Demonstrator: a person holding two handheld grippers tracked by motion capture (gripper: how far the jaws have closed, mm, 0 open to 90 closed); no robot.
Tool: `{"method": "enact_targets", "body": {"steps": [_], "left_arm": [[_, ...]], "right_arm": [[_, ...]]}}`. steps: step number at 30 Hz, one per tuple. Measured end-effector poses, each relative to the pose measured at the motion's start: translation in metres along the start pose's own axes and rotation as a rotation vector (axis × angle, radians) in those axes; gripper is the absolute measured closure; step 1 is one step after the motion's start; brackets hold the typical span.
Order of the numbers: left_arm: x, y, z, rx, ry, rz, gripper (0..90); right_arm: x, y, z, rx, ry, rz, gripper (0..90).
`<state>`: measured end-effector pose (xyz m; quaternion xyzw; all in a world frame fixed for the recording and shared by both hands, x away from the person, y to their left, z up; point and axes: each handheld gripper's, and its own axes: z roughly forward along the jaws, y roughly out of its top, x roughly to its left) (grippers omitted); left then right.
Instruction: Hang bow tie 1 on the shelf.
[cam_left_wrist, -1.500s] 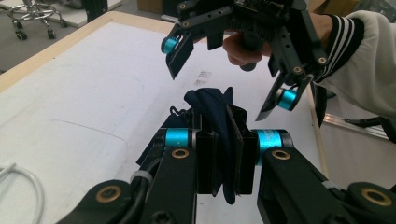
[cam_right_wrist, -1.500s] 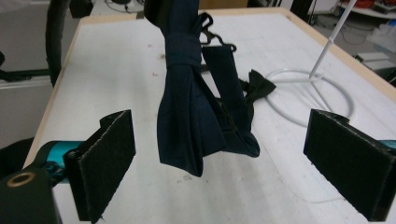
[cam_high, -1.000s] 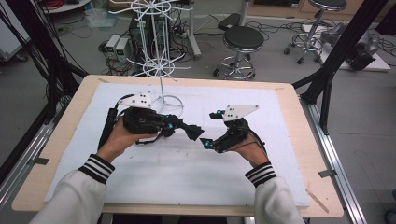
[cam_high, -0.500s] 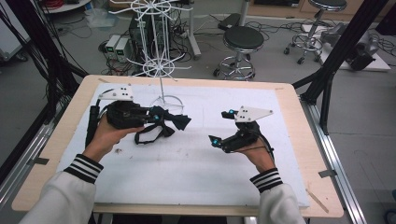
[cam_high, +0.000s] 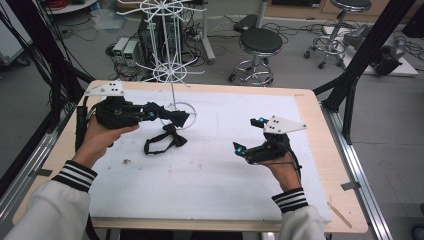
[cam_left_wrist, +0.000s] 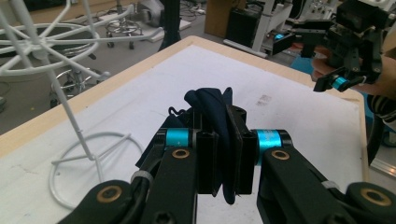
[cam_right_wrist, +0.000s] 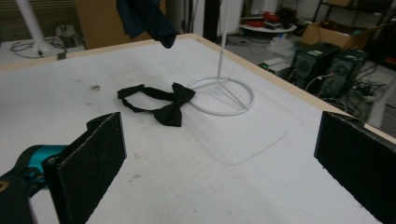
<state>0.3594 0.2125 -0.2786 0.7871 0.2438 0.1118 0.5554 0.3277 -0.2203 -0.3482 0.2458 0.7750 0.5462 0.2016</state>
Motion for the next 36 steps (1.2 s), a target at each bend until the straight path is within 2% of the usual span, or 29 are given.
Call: {"method": "enact_targets", "body": {"steps": [2, 6, 8, 18, 28, 36], "left_arm": [[0.002, 0.001, -0.002, -0.001, 0.006, -0.002, 83.0], [0.005, 0.004, -0.006, -0.007, 0.022, -0.005, 83.0], [0.007, 0.006, -0.008, -0.003, 0.028, -0.007, 83.0], [0.017, 0.015, -0.011, -0.001, 0.054, -0.025, 83.0], [0.023, 0.025, -0.011, -0.005, 0.075, -0.026, 83.0], [0.028, 0.032, -0.006, 0.003, 0.086, -0.026, 83.0]], "right_arm": [[0.001, 0.001, -0.004, -0.007, -0.027, 0.003, 1.5], [0.000, -0.001, -0.012, -0.025, -0.052, 0.019, 1.5], [0.000, -0.007, -0.016, -0.061, -0.063, 0.031, 1.5], [0.002, -0.036, -0.028, -0.077, -0.128, 0.054, 1.5], [0.005, -0.054, -0.036, -0.115, -0.175, 0.078, 1.5], [0.010, -0.067, -0.039, -0.186, -0.241, 0.054, 1.5]]}}
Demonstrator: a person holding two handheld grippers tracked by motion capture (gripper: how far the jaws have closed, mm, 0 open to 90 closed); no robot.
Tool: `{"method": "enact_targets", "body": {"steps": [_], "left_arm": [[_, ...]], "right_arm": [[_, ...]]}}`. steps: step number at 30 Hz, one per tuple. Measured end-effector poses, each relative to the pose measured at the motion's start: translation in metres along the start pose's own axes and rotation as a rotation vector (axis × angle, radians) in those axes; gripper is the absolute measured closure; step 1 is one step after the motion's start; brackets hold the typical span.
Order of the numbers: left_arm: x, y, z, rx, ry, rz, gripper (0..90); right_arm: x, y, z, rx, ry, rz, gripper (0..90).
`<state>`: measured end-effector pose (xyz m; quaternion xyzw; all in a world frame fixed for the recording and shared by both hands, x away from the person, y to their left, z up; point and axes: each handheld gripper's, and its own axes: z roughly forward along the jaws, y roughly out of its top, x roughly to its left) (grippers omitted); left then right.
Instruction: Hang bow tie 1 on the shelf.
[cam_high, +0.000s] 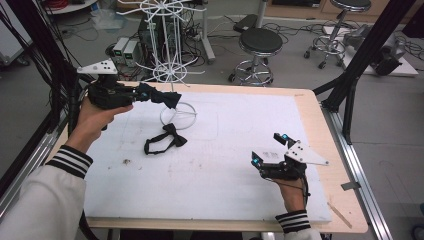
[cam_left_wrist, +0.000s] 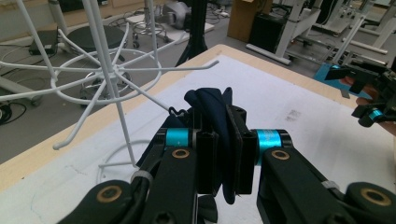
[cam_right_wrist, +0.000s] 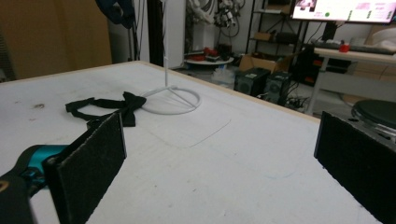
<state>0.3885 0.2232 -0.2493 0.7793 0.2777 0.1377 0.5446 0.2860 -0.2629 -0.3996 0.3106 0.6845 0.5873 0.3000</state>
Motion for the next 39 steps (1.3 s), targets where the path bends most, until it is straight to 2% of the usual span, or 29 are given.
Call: {"method": "enact_targets", "body": {"steps": [4, 9, 14, 16, 20, 35, 39], "left_arm": [[0.001, 0.004, 0.003, 0.007, 0.008, 0.003, 83.0], [0.003, 0.007, 0.008, 0.021, 0.015, 0.006, 83.0], [0.005, 0.014, 0.014, 0.033, 0.025, 0.009, 83.0], [0.006, 0.017, 0.017, 0.045, 0.029, 0.015, 83.0], [0.009, 0.021, 0.021, 0.059, 0.039, 0.012, 83.0], [0.013, 0.030, 0.036, 0.121, 0.061, 0.013, 82.5], [0.013, 0.031, 0.042, 0.145, 0.061, -0.007, 82.4]], "right_arm": [[0.002, -0.004, -0.002, 0.005, -0.013, 0.001, 1.5], [0.007, -0.002, -0.004, -0.027, -0.027, -0.019, 1.5], [0.010, -0.003, -0.005, -0.013, -0.041, -0.054, 1.5], [0.011, -0.002, -0.006, -0.013, -0.038, -0.045, 1.5], [0.014, -0.003, -0.006, -0.007, -0.049, -0.064, 1.5], [0.013, -0.001, -0.010, -0.040, -0.055, -0.066, 1.5], [0.013, -0.001, -0.011, -0.039, -0.055, -0.052, 1.5]]}}
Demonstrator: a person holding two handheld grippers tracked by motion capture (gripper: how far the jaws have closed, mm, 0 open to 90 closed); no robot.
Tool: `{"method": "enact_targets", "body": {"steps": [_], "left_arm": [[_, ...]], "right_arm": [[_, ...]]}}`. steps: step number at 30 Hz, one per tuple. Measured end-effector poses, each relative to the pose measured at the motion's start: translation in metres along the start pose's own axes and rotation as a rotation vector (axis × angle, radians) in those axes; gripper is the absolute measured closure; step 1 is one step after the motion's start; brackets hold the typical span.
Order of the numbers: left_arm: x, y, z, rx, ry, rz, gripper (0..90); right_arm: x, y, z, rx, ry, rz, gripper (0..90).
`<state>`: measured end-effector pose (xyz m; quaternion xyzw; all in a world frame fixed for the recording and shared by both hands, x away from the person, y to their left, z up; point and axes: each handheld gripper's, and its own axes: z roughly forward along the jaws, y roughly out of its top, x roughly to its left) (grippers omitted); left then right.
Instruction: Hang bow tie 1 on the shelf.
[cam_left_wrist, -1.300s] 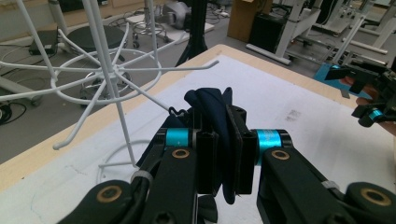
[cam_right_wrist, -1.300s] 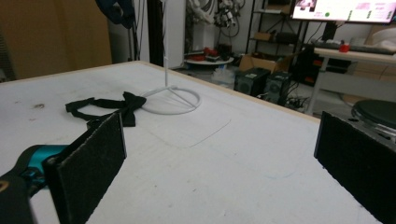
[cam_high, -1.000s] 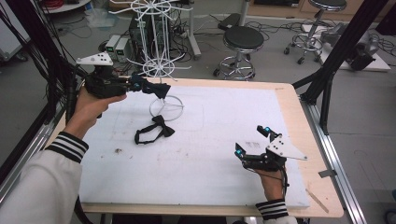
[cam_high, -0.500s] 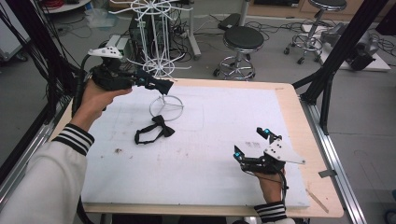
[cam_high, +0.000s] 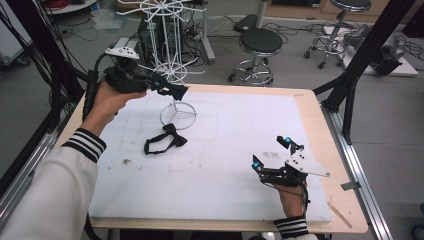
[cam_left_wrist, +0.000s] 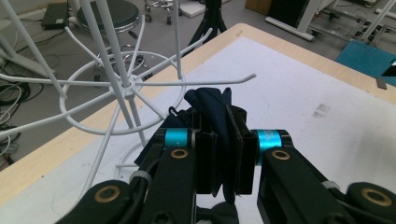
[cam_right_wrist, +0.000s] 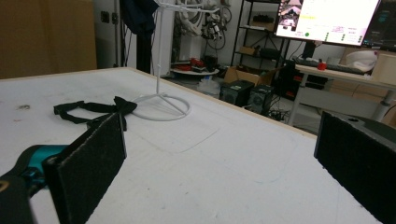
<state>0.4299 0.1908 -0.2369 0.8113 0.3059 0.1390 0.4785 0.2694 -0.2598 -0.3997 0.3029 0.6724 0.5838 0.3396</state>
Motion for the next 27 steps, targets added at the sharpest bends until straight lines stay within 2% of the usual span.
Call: {"method": "enact_targets", "body": {"steps": [2, 10, 15, 16, 18, 23, 27], "left_arm": [[0.000, 0.001, 0.003, 0.010, 0.005, -0.006, 82.4], [0.002, 0.009, 0.008, 0.031, 0.014, -0.020, 81.2], [0.002, 0.010, 0.011, 0.035, 0.021, -0.029, 76.7], [0.002, 0.011, 0.011, 0.029, 0.022, -0.034, 74.2], [0.003, 0.011, 0.011, 0.016, 0.026, -0.046, 61.5], [0.002, 0.011, 0.008, -0.002, 0.039, -0.039, 38.5], [0.000, 0.009, 0.004, -0.044, 0.047, -0.038, 28.2]], "right_arm": [[-0.001, 0.000, 0.000, -0.006, -0.004, -0.010, 1.5], [-0.001, 0.001, -0.002, -0.008, -0.005, -0.002, 1.5], [0.000, 0.001, -0.002, -0.009, -0.010, -0.003, 1.5], [0.001, 0.001, -0.002, -0.009, -0.015, -0.009, 1.5], [0.001, 0.002, -0.003, -0.007, -0.015, -0.007, 1.5], [0.001, 0.002, -0.003, -0.008, -0.024, -0.006, 1.5], [0.002, 0.002, -0.002, -0.011, -0.024, -0.006, 1.5]]}}
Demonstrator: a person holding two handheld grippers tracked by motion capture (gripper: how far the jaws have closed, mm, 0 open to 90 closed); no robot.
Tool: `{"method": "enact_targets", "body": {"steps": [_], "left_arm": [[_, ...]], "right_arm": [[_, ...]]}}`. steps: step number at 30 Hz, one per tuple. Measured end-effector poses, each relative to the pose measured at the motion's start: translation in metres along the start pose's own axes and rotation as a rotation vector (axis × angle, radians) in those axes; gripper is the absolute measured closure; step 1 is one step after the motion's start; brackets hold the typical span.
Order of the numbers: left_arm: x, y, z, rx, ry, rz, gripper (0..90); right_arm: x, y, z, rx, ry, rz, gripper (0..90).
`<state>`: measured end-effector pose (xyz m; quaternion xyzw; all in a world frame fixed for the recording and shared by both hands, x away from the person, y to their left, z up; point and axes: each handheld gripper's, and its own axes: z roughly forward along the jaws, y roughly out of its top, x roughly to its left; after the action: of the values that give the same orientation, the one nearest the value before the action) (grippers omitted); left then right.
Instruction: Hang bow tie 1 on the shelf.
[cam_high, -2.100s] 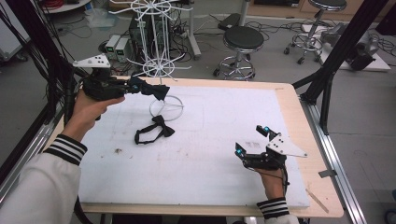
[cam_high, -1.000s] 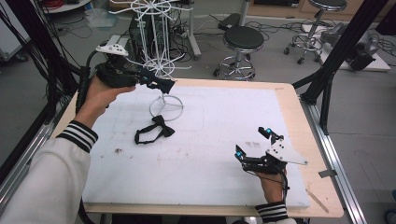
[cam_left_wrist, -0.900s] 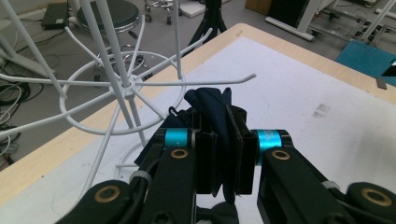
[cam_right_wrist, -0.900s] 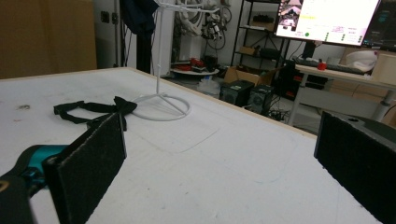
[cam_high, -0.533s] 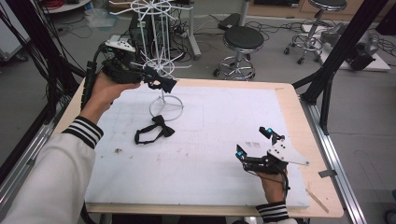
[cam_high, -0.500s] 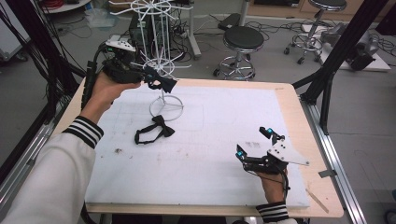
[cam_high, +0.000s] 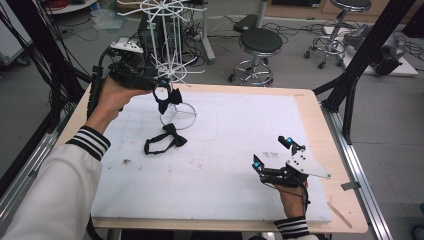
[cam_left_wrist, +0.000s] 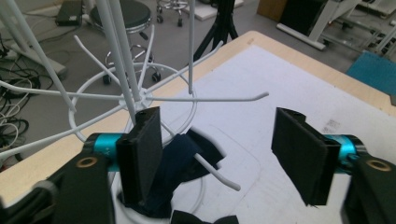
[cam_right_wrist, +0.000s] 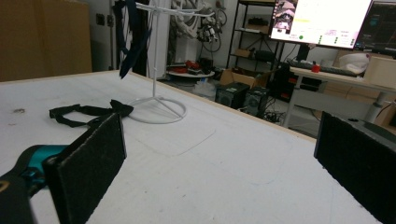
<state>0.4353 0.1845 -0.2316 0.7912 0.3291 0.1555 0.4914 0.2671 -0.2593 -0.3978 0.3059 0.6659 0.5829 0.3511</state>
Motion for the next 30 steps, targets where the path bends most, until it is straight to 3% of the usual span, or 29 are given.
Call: {"method": "enact_targets", "body": {"steps": [5, 7, 13, 30], "left_arm": [[-0.005, -0.008, -0.002, -0.042, -0.001, 0.045, 12.3], [-0.007, -0.013, -0.006, -0.081, 0.006, 0.070, 12.3], [-0.007, -0.031, -0.020, -0.168, -0.021, 0.068, 12.0], [-0.018, -0.101, -0.064, -0.322, -0.026, 0.108, 12.0]], "right_arm": [[0.000, -0.001, 0.004, 0.002, -0.007, 0.002, 1.5], [0.000, -0.001, 0.005, 0.011, -0.009, 0.013, 1.5], [-0.003, -0.003, 0.005, 0.033, -0.012, 0.037, 1.5], [0.003, -0.001, -0.005, 0.042, -0.032, 0.030, 1.5]]}}
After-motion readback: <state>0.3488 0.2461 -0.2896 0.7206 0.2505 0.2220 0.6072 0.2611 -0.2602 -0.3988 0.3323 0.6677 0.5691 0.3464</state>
